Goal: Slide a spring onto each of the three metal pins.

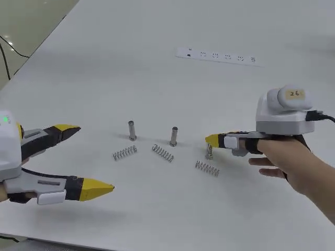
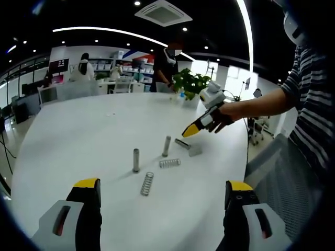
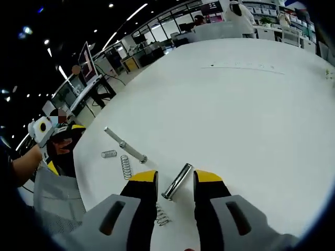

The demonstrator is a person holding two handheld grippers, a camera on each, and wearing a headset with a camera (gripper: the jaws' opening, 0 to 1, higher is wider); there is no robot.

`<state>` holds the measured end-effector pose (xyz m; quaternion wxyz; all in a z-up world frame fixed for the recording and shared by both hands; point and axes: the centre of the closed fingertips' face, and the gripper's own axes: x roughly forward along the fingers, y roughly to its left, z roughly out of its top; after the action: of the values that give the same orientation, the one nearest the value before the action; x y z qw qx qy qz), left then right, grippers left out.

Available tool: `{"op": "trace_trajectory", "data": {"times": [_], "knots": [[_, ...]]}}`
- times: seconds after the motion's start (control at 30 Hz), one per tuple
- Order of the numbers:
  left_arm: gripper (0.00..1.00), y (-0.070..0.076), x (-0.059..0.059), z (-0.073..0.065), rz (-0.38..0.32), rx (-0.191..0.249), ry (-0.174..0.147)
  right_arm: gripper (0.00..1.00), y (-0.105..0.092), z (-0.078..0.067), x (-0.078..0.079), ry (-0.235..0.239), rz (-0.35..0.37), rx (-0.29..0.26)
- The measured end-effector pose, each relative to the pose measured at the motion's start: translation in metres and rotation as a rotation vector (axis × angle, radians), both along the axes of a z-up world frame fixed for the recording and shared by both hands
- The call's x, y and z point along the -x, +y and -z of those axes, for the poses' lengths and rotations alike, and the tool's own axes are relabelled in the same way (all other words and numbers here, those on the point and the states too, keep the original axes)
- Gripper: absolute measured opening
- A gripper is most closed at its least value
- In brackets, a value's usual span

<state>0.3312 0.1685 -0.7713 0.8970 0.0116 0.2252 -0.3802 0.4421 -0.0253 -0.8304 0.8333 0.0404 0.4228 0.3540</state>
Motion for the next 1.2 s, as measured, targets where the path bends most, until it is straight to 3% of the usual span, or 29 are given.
{"op": "trace_trajectory", "data": {"times": [0.17, 0.27, 0.3, 0.43, 0.53, 0.7, 1.2], "knots": [[0.95, 0.001, -0.002, -0.001, -0.005, 0.002, -0.002, 0.22, 0.0, 0.007, -0.006, 0.014, 0.023, 0.054], [0.95, 0.001, -0.003, 0.001, -0.004, -0.004, 0.0, 0.2, -0.001, 0.016, -0.002, 0.067, 0.038, 0.1], [0.95, 0.002, -0.003, 0.001, -0.003, -0.005, 0.0, 0.19, -0.002, 0.016, -0.006, 0.042, 0.03, 0.111], [0.95, 0.001, -0.003, 0.001, -0.002, -0.006, 0.001, 0.16, -0.005, 0.02, -0.006, 0.059, 0.046, 0.136], [0.95, 0.001, -0.002, 0.002, 0.003, -0.01, 0.004, 0.14, -0.003, 0.02, -0.007, 0.051, 0.04, 0.144], [0.95, 0.0, -0.002, 0.002, 0.001, -0.009, 0.006, 0.1, -0.004, 0.022, -0.007, 0.033, 0.016, 0.203], [0.94, 0.002, 0.0, 0.002, -0.004, -0.004, 0.008, 0.06, -0.001, 0.025, -0.006, 0.006, -0.033, 0.26]]}}
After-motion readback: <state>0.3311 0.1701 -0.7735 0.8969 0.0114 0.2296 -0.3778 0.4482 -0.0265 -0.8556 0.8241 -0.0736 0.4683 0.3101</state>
